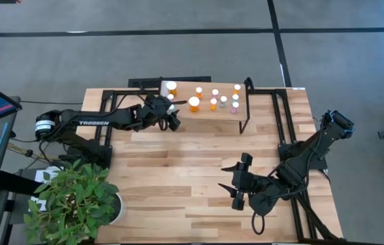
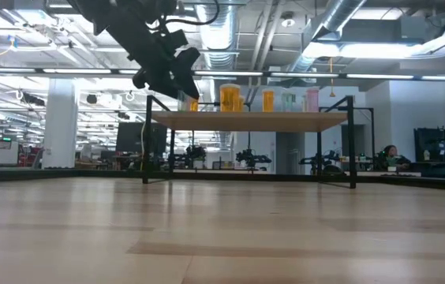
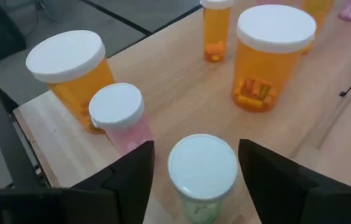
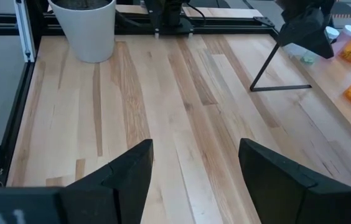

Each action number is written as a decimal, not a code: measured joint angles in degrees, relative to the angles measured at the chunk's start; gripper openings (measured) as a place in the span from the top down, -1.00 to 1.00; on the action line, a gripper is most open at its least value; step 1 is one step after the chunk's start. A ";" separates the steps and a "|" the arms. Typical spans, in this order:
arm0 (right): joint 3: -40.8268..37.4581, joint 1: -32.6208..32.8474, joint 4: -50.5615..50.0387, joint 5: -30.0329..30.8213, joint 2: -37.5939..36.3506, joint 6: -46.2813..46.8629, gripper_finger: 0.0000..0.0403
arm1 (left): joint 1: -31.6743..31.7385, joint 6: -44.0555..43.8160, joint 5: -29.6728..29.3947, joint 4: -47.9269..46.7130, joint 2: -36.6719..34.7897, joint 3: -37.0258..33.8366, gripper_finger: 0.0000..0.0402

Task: Pick and place medicine bottles onto shelf by color
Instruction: Put the green pill bottle on the shelf, then return to Home Position

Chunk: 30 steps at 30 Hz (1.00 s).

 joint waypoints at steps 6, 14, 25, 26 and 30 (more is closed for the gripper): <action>0.00 0.00 -0.02 0.00 0.00 0.00 -0.29 | 0.00 0.24 0.00 1.06 -0.02 0.14 -0.19; 0.00 0.00 -0.02 0.00 0.00 0.00 -0.29 | -0.13 1.43 4.12 4.07 -0.09 0.24 -0.21; 0.00 0.00 -0.24 -0.02 0.00 0.00 -0.29 | -0.15 2.18 2.79 2.84 -2.89 0.40 -0.21; 0.00 0.00 -0.28 -0.02 0.00 0.00 -0.29 | -0.15 2.24 2.28 2.58 -3.41 0.40 -0.21; 0.00 0.00 -0.26 -0.02 0.00 0.02 -0.29 | -0.13 3.16 0.98 1.72 -6.59 0.38 -0.21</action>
